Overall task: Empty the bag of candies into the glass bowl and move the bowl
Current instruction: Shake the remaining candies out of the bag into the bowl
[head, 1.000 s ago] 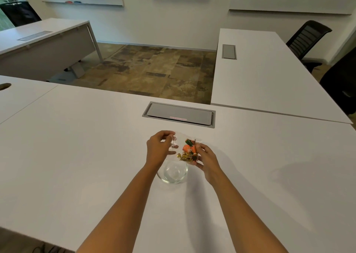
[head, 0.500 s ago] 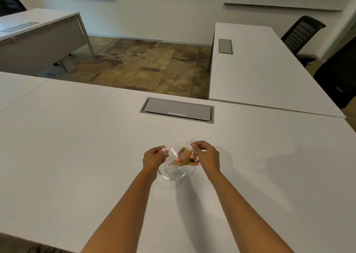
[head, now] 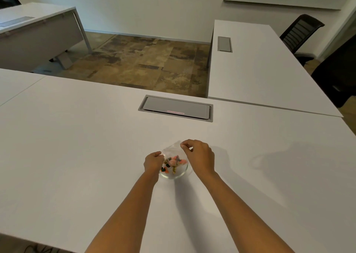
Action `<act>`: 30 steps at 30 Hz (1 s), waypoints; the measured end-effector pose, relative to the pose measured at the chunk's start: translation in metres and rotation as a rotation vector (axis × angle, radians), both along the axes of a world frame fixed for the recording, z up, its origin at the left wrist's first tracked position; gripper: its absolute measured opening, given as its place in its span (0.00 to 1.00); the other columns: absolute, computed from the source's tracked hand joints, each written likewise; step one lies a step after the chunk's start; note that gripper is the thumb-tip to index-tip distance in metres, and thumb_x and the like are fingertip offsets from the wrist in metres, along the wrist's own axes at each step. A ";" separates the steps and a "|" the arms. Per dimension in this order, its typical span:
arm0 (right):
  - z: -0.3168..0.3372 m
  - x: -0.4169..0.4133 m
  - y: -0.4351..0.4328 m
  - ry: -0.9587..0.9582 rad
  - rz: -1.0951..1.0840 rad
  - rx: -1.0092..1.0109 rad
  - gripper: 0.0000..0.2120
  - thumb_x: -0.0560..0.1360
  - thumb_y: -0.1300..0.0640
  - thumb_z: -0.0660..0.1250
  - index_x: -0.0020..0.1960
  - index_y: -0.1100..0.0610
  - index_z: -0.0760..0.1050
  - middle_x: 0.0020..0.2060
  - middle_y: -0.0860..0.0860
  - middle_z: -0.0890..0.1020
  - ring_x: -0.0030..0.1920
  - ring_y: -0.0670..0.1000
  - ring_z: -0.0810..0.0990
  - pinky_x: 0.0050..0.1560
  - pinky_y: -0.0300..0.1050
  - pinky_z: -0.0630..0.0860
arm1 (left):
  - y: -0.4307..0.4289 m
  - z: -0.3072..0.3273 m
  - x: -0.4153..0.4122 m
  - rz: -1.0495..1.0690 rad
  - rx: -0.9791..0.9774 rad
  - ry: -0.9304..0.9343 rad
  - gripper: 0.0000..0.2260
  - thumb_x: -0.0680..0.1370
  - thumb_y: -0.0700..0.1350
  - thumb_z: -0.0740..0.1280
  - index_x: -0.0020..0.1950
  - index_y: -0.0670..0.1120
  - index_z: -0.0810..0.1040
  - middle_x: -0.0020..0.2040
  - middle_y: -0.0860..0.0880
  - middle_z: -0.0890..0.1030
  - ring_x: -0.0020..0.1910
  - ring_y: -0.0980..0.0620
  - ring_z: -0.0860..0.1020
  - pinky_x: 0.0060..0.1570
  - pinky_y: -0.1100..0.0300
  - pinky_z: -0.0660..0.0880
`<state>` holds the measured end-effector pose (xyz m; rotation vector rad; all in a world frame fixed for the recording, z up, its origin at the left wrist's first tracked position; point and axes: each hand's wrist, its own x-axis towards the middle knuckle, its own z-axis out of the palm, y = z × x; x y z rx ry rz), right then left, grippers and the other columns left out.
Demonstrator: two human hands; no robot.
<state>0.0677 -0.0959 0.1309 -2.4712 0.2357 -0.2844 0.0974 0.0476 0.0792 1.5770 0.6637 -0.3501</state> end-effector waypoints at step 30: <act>-0.015 -0.032 -0.039 0.207 -0.236 0.892 0.16 0.75 0.51 0.67 0.58 0.60 0.75 0.49 0.56 0.82 0.38 0.51 0.82 0.41 0.43 0.81 | -0.033 0.027 -0.035 0.137 0.054 -0.252 0.05 0.75 0.43 0.69 0.48 0.44 0.82 0.39 0.47 0.84 0.37 0.53 0.80 0.37 0.66 0.76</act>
